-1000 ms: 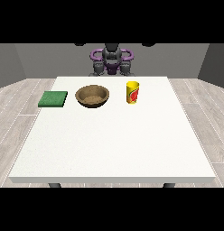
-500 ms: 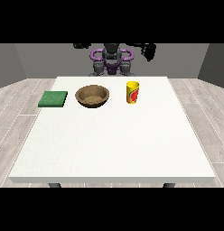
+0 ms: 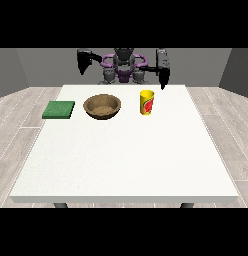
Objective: Pick the cup and pour the ball into the bowl, then pick the bowl and place it on the pad
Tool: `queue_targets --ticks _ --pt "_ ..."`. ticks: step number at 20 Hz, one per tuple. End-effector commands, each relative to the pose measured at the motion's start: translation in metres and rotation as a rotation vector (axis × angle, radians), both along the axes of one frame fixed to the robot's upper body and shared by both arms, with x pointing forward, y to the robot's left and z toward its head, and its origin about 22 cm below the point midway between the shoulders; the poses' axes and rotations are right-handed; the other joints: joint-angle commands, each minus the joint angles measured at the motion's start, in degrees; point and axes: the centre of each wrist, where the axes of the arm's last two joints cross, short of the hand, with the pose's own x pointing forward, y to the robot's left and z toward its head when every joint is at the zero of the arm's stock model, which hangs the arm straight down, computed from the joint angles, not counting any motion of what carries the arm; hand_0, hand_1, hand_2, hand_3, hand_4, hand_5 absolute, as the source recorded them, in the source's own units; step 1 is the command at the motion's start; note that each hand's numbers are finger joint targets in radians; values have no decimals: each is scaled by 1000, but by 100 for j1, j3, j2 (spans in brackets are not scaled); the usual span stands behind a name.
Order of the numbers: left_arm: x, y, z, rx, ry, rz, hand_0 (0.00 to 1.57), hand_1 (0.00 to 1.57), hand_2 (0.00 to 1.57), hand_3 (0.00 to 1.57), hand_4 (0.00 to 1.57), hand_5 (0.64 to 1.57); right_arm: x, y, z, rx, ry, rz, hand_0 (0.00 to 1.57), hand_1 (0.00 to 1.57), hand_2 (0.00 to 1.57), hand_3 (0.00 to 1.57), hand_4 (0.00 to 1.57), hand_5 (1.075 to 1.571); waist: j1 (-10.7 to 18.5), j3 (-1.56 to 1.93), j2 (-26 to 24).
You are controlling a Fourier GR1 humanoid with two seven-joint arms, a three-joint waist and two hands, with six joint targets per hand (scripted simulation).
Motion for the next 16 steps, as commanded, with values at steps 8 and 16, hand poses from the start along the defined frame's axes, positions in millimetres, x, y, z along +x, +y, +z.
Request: queue_targets --ticks 8,16 --pt "8 5 -63 33 49 56 0 0 0 0 0 1536 25 -33 -2 -32 33 -45 0 0 442 604 652 1565 -108 0 -118" --pt "36 30 -61 44 -14 130 0 0 0 0 0 1529 29 -43 24 -67 -33 2 0 0 369 566 642 1565 -440 -1 284"
